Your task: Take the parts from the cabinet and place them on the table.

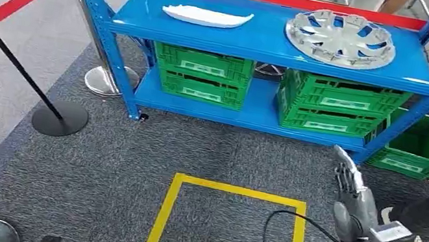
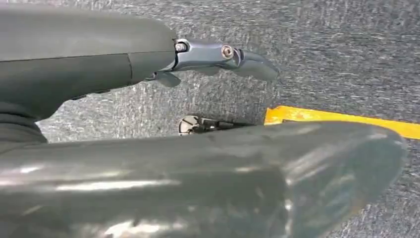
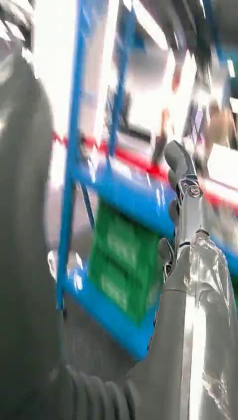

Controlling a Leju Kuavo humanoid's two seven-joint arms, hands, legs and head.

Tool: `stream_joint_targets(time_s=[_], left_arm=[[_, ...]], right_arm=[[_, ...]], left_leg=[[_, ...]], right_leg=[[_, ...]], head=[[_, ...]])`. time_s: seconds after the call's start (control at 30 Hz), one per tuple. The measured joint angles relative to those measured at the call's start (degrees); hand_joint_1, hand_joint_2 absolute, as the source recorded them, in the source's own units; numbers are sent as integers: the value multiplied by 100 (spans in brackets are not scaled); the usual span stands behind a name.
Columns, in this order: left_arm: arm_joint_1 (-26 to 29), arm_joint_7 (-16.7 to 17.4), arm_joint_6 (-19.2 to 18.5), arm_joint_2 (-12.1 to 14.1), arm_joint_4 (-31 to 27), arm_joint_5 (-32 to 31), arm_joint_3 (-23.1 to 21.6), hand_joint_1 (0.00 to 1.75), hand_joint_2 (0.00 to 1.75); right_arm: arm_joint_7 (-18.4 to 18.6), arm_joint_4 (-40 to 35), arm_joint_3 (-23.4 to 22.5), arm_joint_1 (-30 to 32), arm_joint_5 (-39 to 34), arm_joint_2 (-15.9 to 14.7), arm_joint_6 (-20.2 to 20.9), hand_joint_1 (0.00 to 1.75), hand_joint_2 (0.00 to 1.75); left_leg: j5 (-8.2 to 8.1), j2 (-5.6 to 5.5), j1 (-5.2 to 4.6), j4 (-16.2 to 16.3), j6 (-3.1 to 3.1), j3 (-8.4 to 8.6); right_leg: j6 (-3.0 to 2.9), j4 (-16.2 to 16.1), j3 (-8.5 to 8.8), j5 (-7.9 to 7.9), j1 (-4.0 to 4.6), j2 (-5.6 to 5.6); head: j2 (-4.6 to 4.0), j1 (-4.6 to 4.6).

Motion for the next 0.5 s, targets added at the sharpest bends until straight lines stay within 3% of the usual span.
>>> stream_joint_targets(time_s=[0.07, 0.13, 0.17, 0.23, 0.27, 0.3, 0.33, 0.4, 0.43, 0.47, 0.5], left_arm=[[-6, 11, 30, -7, 7, 48, 79, 0, 0], [-16, 29, 68, -57, 11, 85, 138, 0, 0], [-24, 33, 96, -48, 11, 105, 189, 0, 0], [-41, 103, 125, -59, 26, 122, 258, 0, 0], [-41, 142, 138, -72, 37, 140, 307, 0, 0], [-37, 182, 146, -83, 39, 155, 344, 0, 0], [-35, 229, 149, -100, 53, 157, 370, 0, 0], [-36, 300, 146, -122, 63, 164, 427, 0, 0], [-39, 333, 127, -131, 66, 162, 462, 0, 0], [-39, 376, 109, -103, 70, 157, 496, 0, 0], [-52, 407, 94, -112, 79, 153, 512, 0, 0]], right_arm=[[-67, -367, 175, -50, -122, -92, 44, 0, 0], [-118, -743, 324, -107, -243, -217, 70, 0, 0], [-161, -951, 422, -175, -325, -282, 87, 0, 0], [-184, -1235, 595, -247, -448, -392, 107, 0, 0], [-201, -1406, 686, -250, -528, -459, 126, 0, 0], [-214, -1550, 761, -260, -598, -516, 144, 0, 0], [-231, -1705, 850, -287, -679, -583, 155, 0, 0], [-247, -1975, 997, -352, -817, -698, 188, 0, 0], [-258, -2093, 1065, -382, -885, -752, 225, 0, 0], [-271, -2163, 1145, -414, -978, -800, 266, 0, 0], [-278, -2242, 1196, -415, -1032, -829, 293, 0, 0]], left_leg=[[8, 0, -11, -2, 36, -4], [89, 13, 59, -146, 86, 71], [90, 18, 78, -163, 101, 85], [79, 20, 83, -159, 118, 94], [70, 19, 83, -153, 120, 95], [57, 16, 86, -149, 113, 106], [35, 6, 94, -144, 94, 132], [-40, -10, 129, -108, 26, 200], [-95, -14, 144, -75, -17, 230], [-139, -20, 90, -47, -75, 200], [-144, -27, 95, 10, -97, 159]], right_leg=[[40, -46, 16, 21, -8, 1], [76, -5, 4, -38, 16, -2], [91, 245, -116, -212, 27, -9], [126, 1191, -569, -631, 7, -12], [145, 1624, -800, -764, 7, -12], [160, 1793, -915, -750, 3, -12], [174, 1654, -875, -568, -10, -12], [213, 735, -457, 11, -37, -11], [248, 251, -233, 229, -66, -8], [283, 164, -142, 79, -49, 56], [142, 115, -135, 60, -60, 84]], head=[[0, -2], [0, 0], [0, 35], [0, 52], [0, 52], [0, 57], [0, 52], [0, 52], [0, 59], [0, 100], [0, 129]])
